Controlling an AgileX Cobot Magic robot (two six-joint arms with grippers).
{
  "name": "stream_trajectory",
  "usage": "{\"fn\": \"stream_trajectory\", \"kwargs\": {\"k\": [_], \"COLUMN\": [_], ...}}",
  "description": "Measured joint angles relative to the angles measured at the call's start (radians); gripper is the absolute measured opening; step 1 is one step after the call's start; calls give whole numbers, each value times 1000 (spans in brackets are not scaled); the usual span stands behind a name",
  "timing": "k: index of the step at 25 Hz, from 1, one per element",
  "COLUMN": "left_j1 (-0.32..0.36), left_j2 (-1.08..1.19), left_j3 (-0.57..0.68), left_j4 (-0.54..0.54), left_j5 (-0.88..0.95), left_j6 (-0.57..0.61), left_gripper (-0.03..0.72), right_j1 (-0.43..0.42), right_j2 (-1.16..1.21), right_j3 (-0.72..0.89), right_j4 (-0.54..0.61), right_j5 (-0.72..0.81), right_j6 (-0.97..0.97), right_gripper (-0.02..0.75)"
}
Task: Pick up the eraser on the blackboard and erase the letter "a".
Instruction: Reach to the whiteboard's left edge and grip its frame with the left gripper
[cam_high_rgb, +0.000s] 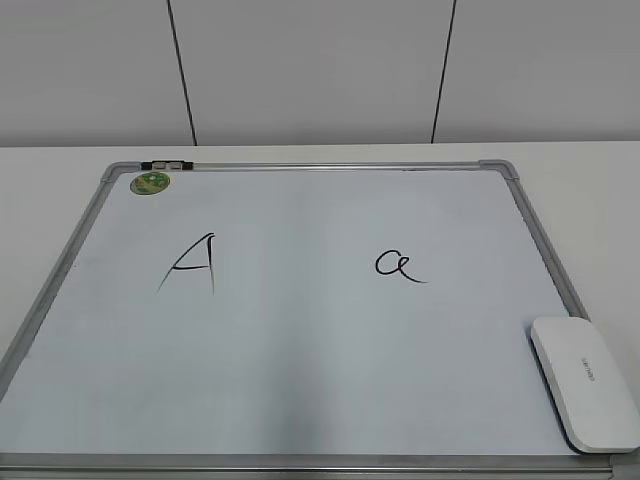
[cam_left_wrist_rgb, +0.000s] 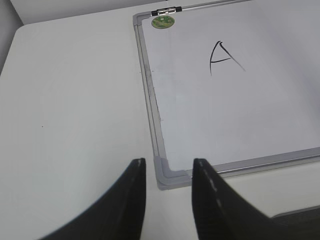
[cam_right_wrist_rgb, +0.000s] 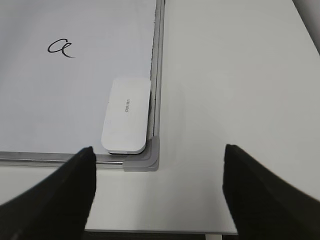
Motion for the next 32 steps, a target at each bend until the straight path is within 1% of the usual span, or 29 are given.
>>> {"fn": "stream_trajectory", "kwargs": {"k": [28,30,32], "left_j1": [0,0,0], "left_j2": [0,0,0], "left_j3": [0,0,0], "left_j4": [0,0,0], "left_j5": [0,0,0], "left_j6": [0,0,0], "left_gripper": [231,243,286], "right_j1": [0,0,0], "right_j2": [0,0,0], "right_j3": [0,0,0], "right_j4": [0,0,0], "right_j5": [0,0,0], "right_j6": [0,0,0], "right_gripper": [587,587,587]}}
